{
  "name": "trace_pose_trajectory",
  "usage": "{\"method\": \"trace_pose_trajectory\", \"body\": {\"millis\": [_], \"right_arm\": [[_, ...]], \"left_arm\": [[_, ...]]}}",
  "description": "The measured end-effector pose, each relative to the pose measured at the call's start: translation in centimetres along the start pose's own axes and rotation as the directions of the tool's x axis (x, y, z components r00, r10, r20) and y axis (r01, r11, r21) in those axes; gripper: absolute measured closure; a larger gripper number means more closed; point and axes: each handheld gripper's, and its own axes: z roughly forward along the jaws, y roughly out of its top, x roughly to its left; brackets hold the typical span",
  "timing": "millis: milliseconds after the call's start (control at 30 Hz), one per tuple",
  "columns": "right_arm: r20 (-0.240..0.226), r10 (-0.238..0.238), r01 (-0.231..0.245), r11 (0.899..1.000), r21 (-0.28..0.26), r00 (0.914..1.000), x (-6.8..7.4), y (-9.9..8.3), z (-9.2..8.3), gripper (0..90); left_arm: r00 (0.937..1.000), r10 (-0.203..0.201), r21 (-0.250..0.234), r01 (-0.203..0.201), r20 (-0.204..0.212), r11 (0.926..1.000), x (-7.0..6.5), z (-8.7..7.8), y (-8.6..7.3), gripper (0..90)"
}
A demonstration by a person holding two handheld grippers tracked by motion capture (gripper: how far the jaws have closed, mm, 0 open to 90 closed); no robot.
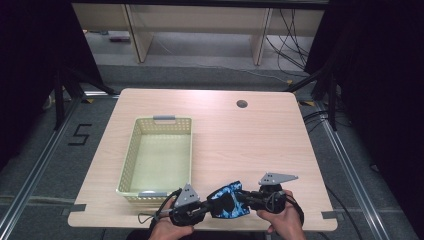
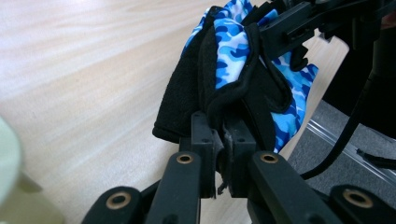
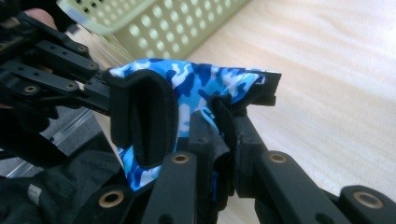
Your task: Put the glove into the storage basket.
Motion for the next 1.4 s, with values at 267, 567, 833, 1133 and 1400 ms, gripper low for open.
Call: {"method": "trace_pose_trajectory", "body": {"millis": [267, 567, 833, 1133, 1400], "right_arm": [[0.013, -0.054, 0.054, 0.997, -0.052, 0.9985, 1.9, 1.7, -1.2, 81.7], [-0.003, -0.082, 0.081, 0.994, -0.066, 0.9966, 3.4, 4.4, -1.5, 81.7], [-0.015, -0.132, 0.131, 0.988, -0.078, 0.9911, 4.7, 7.6, -1.2, 81.8], [-0.019, -0.186, 0.184, 0.98, -0.082, 0.9824, 6.2, 11.6, 0.5, 81.8], [-0.051, -0.186, 0.183, 0.981, -0.062, 0.9812, 7.0, 14.3, 4.3, 81.8]], "left_arm": [[0.9999, 0.004, -0.037, -0.003, 0.013, 0.9993, 0.3, -1.9, 1.6, 84.1], [0.9998, -0.017, -0.042, 0.018, 0.012, 0.999, 1.3, -4.2, 3.3, 84.0], [0.9999, -0.008, -0.069, 0.007, -0.01, 0.9976, 2.5, -6.8, 5.3, 84.0], [0.9988, -0.035, -0.082, 0.032, -0.035, 0.9961, 5.3, -9.6, 6.7, 84.0], [0.9914, -0.103, -0.079, 0.097, -0.08, 0.9921, 9.0, -11.6, 6.1, 83.7]]}}
